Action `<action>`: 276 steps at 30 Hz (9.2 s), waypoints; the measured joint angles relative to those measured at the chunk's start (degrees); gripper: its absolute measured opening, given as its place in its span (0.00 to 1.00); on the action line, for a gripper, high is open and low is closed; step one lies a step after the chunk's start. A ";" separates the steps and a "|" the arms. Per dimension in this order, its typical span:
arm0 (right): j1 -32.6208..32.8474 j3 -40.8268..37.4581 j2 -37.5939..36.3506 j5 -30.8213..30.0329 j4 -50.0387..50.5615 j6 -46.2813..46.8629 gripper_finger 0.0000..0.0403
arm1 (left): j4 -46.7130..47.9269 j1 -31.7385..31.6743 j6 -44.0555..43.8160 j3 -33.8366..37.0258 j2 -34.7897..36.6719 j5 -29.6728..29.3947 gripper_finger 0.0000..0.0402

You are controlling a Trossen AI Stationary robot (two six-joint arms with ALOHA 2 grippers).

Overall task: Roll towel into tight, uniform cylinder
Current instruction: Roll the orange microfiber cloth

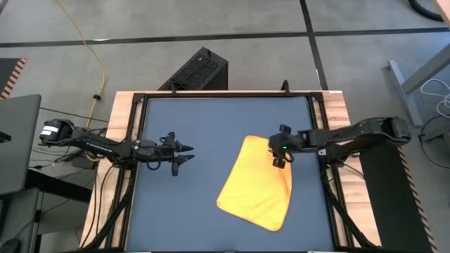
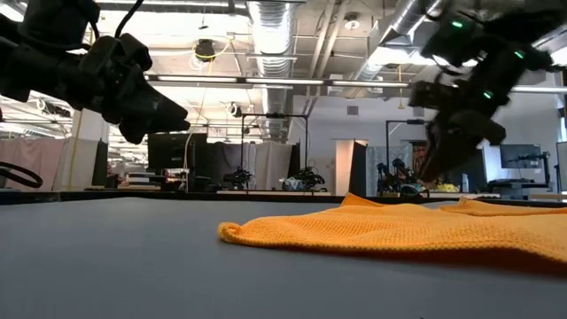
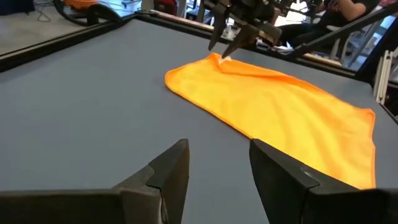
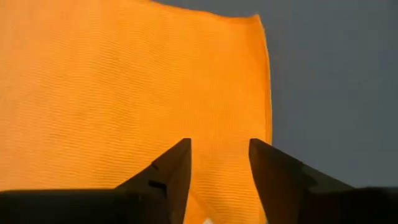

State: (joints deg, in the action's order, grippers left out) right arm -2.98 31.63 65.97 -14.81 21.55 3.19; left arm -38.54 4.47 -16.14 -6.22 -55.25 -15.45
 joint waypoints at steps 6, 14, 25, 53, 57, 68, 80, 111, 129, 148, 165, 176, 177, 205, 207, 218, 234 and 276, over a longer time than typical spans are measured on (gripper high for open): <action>-0.03 15.60 10.56 3.65 21.60 -5.19 0.48 | 0.36 0.00 -0.18 -0.04 0.01 0.05 0.39; -0.89 21.22 23.42 7.39 32.09 -12.35 0.44 | 0.64 0.00 0.46 -0.06 0.01 0.07 0.39; -1.40 22.80 31.11 7.35 31.04 -18.42 0.35 | 3.79 -0.02 0.90 -0.09 0.01 0.11 0.39; -1.18 41.21 31.13 7.51 49.80 -9.68 0.05 | -5.91 5.80 -3.67 -0.11 -5.35 7.76 0.39; -1.18 41.19 31.17 7.52 50.28 -9.63 0.05 | -11.73 8.75 -2.60 -3.47 -14.84 5.04 0.39; -2.08 41.18 31.24 7.57 50.27 -6.38 0.05 | -6.38 11.72 -0.02 -27.15 -46.10 16.20 0.39; -2.05 41.16 31.26 7.52 50.64 -6.24 0.05 | 10.54 11.24 5.67 -35.28 -52.44 12.04 0.39; 0.43 32.72 31.26 12.18 39.76 2.98 0.06 | 38.28 -14.36 17.48 -14.63 -17.60 9.94 0.39; -0.17 31.02 31.26 10.29 34.63 -0.52 0.39 | 41.57 -18.28 20.85 -14.27 -14.85 8.06 0.39; -0.13 31.02 31.26 12.30 33.10 -3.83 0.04 | 38.67 -21.46 20.10 -14.32 -8.85 4.91 0.39; 0.74 30.10 31.26 13.23 29.17 -1.68 0.04 | 21.48 13.89 5.22 -15.03 -8.25 12.44 0.39; 1.14 28.94 31.26 13.38 29.97 -1.04 0.04 | 18.42 21.62 -0.07 -29.23 -35.88 3.03 0.39; 1.14 28.94 31.26 13.38 30.16 -0.84 0.04 | 18.95 21.61 -0.09 -30.60 -37.53 3.00 0.39; 11.77 28.97 26.85 13.49 32.11 18.63 0.04 | 33.74 25.15 10.30 -35.36 -23.53 -4.43 0.00; 13.27 28.97 23.49 13.46 30.80 21.54 0.04 | 37.67 25.79 11.67 -35.36 -16.58 -6.93 0.00; 24.01 29.05 2.68 -5.43 13.28 34.07 0.04 | 50.74 23.21 17.03 -31.86 15.19 -18.74 0.00; 5.81 31.43 0.88 -31.98 -2.21 0.33 0.04 | 50.51 -3.12 33.10 -34.49 25.01 -20.19 0.00; 29.42 24.01 25.14 -14.03 3.75 54.13 0.04 | 52.06 12.31 -10.32 -10.88 17.93 -2.97 0.00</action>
State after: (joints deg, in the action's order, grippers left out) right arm 26.44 55.64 91.11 -28.84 25.30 57.32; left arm 13.52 16.78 -26.46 -17.10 -37.33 -18.42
